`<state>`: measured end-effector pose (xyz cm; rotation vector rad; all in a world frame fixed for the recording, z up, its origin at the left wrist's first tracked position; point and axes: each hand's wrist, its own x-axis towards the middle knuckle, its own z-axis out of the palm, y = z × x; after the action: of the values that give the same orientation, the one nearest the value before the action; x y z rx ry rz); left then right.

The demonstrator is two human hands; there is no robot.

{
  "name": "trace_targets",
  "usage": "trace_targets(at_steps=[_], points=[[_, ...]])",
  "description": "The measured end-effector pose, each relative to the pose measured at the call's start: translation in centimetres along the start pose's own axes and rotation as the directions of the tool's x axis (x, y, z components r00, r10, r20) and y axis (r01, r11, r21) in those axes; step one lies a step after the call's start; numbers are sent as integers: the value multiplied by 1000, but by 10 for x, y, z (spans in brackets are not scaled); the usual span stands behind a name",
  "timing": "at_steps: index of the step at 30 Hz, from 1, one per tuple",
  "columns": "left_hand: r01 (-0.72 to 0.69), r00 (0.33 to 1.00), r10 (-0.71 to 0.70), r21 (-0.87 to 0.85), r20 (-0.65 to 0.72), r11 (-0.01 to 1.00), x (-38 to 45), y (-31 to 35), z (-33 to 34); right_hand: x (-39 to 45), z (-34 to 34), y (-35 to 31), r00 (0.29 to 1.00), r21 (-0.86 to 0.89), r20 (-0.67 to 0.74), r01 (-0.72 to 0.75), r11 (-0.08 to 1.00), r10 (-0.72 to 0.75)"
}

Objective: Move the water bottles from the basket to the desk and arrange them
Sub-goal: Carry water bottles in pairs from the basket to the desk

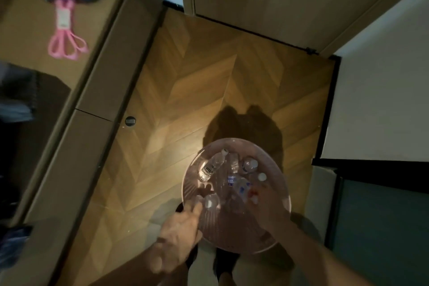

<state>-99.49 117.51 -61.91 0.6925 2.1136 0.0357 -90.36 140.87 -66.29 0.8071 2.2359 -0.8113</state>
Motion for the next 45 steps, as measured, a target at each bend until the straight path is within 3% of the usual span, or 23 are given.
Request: trace_targets(at_steps=[5, 8, 10, 13, 16, 19, 26, 29, 34, 39, 45], points=[[132, 983, -167, -329, -80, 935, -118, 7, -80, -117, -94, -32, 1000, -31, 24, 0, 1000, 1], [51, 972, -104, -243, -212, 969, -181, 32, -117, -181, -143, -60, 1000, -30, 17, -5, 1000, 5], [39, 953, -114, -260, -281, 965, -220, 52, -141, -215, -167, -85, 998, -37, -14, 65, 997, -66], [103, 912, -211, -303, -352, 947, -275, 67, -166, -246, -187, -105, 972, -71, -11, 232, 970, -233], [184, 856, -333, -369, -396, 911, -329, 78, -164, -268, -197, -122, 955, -205, 34, 295, 933, -294], [212, 772, -426, -440, -471, 872, -379, 98, -152, -288, -200, -147, 909, -279, 163, 415, 866, -383], [330, 543, -692, -637, -476, 697, -466, 116, -107, -341, -188, -211, 735, -475, 429, 678, 561, -525], [347, 456, -792, -738, -407, 579, -505, 112, -82, -367, -179, -240, 649, -498, 506, 758, 422, -568], [319, 251, -927, -880, -278, 351, -581, 112, -39, -432, -144, -291, 481, -473, 624, 860, 192, -616], [291, 71, -977, -933, -200, 212, -669, 104, 10, -521, -79, -335, 294, -393, 694, 920, -3, -657], [358, -62, -980, -921, -189, 154, -782, 89, 95, -640, 14, -372, 166, -314, 724, 943, -106, -669]])
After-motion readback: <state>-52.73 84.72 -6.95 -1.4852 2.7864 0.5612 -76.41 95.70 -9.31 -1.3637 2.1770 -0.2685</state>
